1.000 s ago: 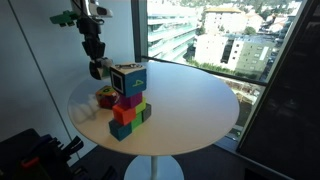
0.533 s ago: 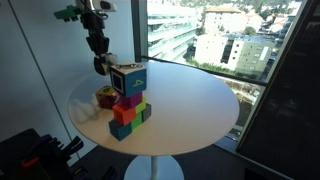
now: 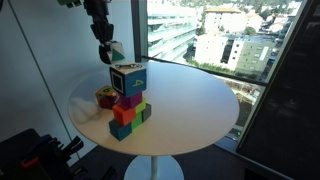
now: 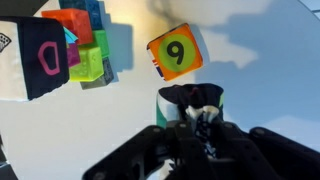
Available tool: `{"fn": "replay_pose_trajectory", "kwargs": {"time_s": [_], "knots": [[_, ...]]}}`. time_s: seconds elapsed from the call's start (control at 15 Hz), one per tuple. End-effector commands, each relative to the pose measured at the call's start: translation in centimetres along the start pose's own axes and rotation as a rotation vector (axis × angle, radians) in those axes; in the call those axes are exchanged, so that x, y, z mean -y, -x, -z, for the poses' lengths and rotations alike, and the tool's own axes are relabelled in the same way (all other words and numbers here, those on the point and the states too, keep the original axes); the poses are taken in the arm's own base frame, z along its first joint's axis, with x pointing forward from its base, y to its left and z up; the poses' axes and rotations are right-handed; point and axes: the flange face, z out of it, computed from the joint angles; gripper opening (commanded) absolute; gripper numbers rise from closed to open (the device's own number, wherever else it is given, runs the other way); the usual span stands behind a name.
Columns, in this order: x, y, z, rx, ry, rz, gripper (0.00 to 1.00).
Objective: Pick up the block with the number one on it and put it on the block with the number four on it
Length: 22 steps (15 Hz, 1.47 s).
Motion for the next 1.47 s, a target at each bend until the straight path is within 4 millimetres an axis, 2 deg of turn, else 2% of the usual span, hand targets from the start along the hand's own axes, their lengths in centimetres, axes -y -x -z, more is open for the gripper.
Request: {"fn": "replay_pose_trajectory", "kwargs": {"time_s": [0.0,0.4,0.73,1.4], "knots": [[-1.3,-0.3,2.8,0.001,-0.006,-0.007,0.08],[-3.1,-0.2,6.3,0.019,-0.002,-0.029,0.08],[-4.6,0.2,8.3,0.034,0.007,-0.051,0.08],[-8.5,0.7,9.5,0.037,0.005,-0.13,0.08]]}}
